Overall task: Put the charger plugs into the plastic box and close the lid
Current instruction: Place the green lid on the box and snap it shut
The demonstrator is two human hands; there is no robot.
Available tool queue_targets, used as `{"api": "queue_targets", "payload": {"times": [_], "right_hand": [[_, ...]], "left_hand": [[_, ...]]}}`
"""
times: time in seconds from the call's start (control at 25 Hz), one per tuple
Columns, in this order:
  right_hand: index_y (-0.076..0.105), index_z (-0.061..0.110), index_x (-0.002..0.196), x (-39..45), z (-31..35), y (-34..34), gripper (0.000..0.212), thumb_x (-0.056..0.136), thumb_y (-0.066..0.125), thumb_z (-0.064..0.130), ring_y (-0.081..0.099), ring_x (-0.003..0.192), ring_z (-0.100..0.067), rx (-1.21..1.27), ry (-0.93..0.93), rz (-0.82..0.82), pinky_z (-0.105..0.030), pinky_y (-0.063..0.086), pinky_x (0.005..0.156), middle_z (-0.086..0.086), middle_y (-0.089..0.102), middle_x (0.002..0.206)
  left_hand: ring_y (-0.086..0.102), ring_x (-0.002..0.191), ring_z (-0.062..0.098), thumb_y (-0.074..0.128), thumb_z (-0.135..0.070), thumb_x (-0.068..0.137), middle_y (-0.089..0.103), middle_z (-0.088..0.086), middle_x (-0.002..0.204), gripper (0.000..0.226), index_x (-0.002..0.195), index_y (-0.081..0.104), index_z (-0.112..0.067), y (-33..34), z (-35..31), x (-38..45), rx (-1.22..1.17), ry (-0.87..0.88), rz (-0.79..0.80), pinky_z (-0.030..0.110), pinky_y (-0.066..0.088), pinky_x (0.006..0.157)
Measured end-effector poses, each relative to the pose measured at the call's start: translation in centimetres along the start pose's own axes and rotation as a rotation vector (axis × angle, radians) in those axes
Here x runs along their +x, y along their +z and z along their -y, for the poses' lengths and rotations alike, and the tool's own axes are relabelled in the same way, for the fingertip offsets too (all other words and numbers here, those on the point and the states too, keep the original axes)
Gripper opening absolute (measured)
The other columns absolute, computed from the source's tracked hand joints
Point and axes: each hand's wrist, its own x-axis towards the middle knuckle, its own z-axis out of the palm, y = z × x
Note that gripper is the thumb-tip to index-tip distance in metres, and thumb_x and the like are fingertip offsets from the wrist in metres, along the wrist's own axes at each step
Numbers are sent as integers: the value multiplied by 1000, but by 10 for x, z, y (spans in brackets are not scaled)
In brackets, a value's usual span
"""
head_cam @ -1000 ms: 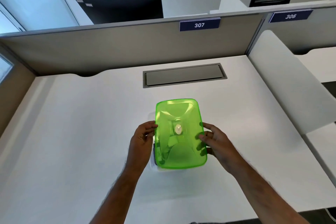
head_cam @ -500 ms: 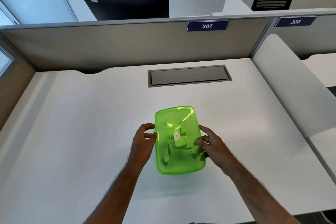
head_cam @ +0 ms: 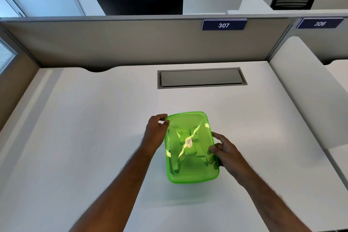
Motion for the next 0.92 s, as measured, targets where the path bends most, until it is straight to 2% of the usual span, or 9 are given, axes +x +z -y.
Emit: {"api": "queue_targets", "payload": {"times": [0.24, 0.44, 0.52, 0.64, 0.76, 0.84, 0.92], "right_hand": [[59, 40, 129, 7, 5, 2, 43, 97, 62, 11, 64, 60, -15, -74, 10, -42, -30, 51, 51, 1, 62, 70], [58, 44, 127, 7, 9, -2, 41, 96, 65, 17, 66, 65, -17, -142, 8, -35, -30, 53, 54, -3, 62, 75], [59, 42, 124, 6, 10, -3, 36, 96, 65, 20, 68, 68, -15, -163, 15, -52, -30, 55, 55, -3, 63, 76], [62, 31, 112, 4, 10, -2, 18, 96, 65, 21, 64, 65, -11, -184, -4, -97, -31, 57, 52, -5, 61, 81], [63, 29, 103, 5, 9, -7, 10, 95, 67, 24, 55, 66, -16, -306, -79, -126, -39, 54, 59, 1, 59, 84], [62, 29, 105, 8, 9, -11, 11, 95, 68, 26, 52, 67, -15, -317, -84, -122, -38, 50, 64, 6, 59, 86], [61, 25, 109, 16, 11, -11, 15, 95, 67, 25, 54, 72, -16, -301, -88, -113, -37, 49, 67, 1, 61, 96]], "left_hand": [[59, 79, 1, 66, -17, 95, 66, -5, 118, 26, 120, 70, -24, 0, -1, 10, 14, -24, -1, -1, 42, 66], [61, 78, 4, 66, -16, 95, 70, 1, 116, 27, 122, 70, -22, -2, 9, 5, -34, -66, 19, 10, 45, 65], [61, 78, 0, 66, -17, 95, 69, -2, 117, 27, 121, 70, -23, -2, 10, 4, -34, -53, 12, 7, 45, 62], [61, 76, -6, 65, -16, 95, 65, -5, 120, 26, 120, 70, -23, -1, 10, 3, -13, -21, 0, 3, 44, 64], [62, 83, 1, 64, -14, 96, 64, -4, 123, 25, 119, 69, -22, -1, 10, 4, 0, 5, 15, 3, 45, 66], [62, 85, 4, 65, -15, 96, 63, -3, 124, 24, 118, 68, -23, -1, 10, 4, 2, 7, 20, 3, 45, 66], [62, 85, 3, 65, -16, 96, 63, -3, 124, 23, 117, 67, -24, -1, 10, 4, 4, 2, 21, 4, 46, 65]]}}
